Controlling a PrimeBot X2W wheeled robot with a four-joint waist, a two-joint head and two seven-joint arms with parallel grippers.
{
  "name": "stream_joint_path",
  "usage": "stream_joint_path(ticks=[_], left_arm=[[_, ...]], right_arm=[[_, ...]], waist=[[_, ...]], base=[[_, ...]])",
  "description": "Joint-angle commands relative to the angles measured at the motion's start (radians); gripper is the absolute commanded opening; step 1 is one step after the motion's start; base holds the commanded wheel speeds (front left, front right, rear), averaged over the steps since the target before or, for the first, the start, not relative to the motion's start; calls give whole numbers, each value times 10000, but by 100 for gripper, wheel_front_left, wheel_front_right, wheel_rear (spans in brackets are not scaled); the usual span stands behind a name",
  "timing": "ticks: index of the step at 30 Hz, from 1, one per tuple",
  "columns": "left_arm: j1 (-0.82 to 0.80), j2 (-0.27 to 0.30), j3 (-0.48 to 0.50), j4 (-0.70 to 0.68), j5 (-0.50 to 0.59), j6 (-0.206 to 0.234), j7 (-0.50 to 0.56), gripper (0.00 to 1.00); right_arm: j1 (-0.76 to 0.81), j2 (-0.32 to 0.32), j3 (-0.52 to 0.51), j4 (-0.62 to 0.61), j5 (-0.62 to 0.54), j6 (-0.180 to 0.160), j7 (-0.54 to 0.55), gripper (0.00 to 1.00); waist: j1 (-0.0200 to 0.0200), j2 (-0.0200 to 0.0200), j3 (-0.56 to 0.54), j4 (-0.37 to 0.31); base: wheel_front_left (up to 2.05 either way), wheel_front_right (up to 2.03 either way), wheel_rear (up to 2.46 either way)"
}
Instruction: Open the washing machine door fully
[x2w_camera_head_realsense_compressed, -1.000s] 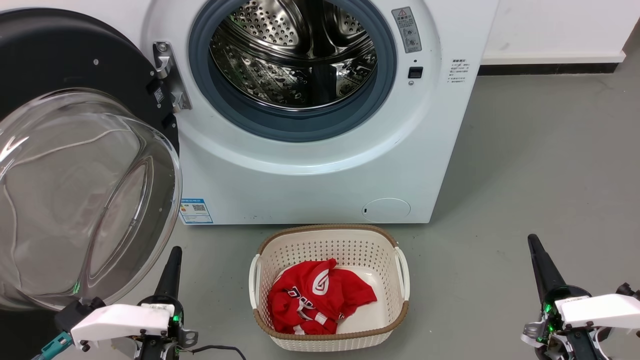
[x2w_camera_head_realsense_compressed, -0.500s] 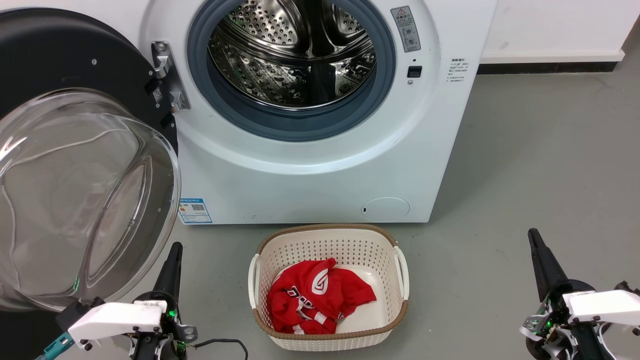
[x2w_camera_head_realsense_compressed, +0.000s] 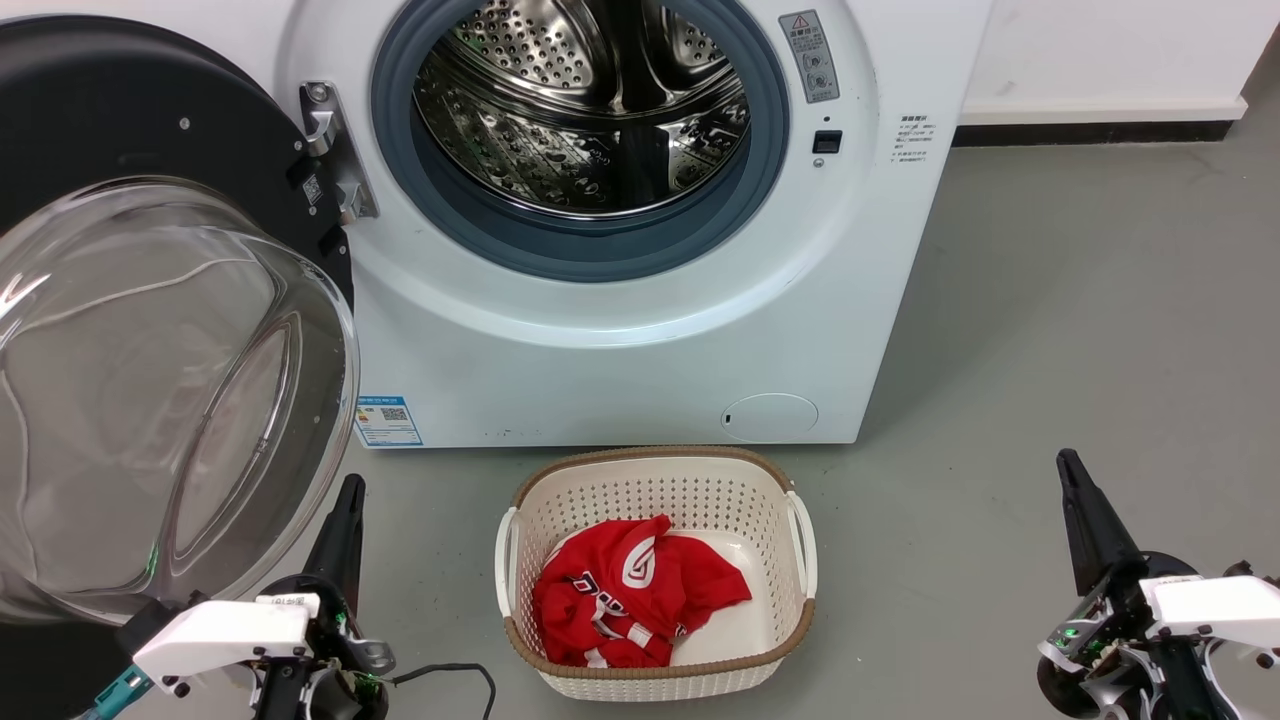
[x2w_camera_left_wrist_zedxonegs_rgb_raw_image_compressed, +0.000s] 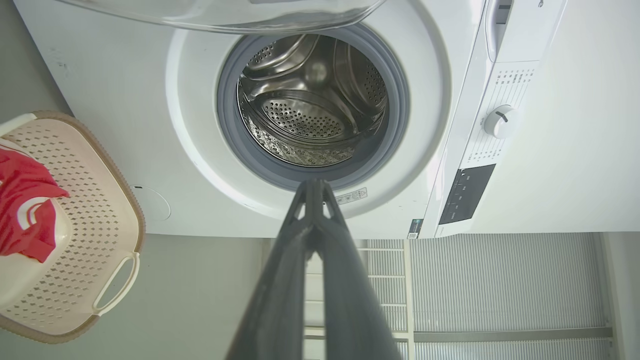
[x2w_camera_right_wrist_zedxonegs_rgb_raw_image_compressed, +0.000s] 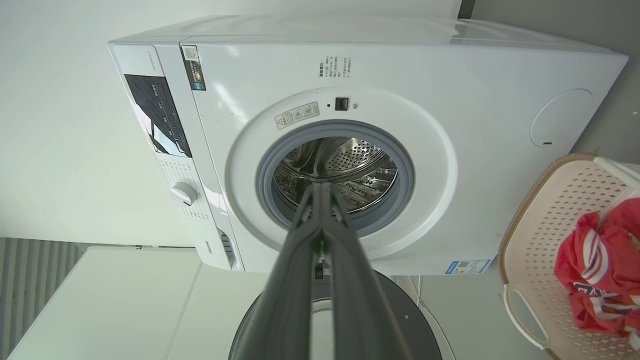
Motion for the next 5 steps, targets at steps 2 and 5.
stream_joint_path(ticks=[2,5], left_arm=[[-114,-25,57,36,-271,-53,74,0],[-107,-24,56,34,-259,-53,73,0]], right_arm=[[-165,-10,-18,49,285,0,75,0],[-157,-8,-19,49,281,0,68,0]], waist=[[0,0,5,-5],[0,0,5,-5]], base=[[0,0,0],[0,0,0]])
